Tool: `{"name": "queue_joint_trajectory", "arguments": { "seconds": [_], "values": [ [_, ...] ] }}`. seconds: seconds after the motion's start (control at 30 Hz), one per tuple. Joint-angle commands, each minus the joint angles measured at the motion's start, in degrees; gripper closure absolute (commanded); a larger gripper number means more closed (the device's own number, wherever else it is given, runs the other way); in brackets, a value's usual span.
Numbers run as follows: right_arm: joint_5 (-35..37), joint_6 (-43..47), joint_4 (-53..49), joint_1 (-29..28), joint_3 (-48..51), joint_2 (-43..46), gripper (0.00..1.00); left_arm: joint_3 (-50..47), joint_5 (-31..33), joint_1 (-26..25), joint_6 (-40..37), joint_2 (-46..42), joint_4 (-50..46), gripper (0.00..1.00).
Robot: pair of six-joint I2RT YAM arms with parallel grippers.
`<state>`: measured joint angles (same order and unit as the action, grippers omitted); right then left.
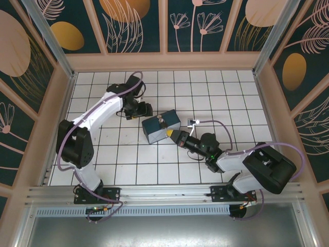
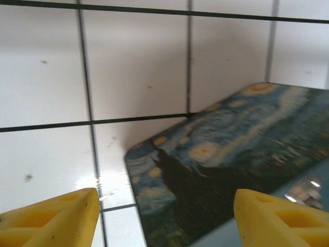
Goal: Unlock a padlock with a key
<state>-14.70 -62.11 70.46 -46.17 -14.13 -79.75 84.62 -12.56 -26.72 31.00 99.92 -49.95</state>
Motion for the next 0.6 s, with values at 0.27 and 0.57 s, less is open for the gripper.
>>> {"name": "queue_joint_trajectory", "arguments": {
  "seconds": [0.27,0.57],
  "values": [
    [1.3,-2.2,-2.6,0.2,0.1,2.9,1.0,-10.7,-25.3,-0.6,5.6,-6.7,16.1,0.38],
    [-0.9,0.2,-9.7,1.9,-0.6,7.6,1.0,2.4,-12.5,0.1,-0.8,-3.8,7.2,0.36]
  ]
}}
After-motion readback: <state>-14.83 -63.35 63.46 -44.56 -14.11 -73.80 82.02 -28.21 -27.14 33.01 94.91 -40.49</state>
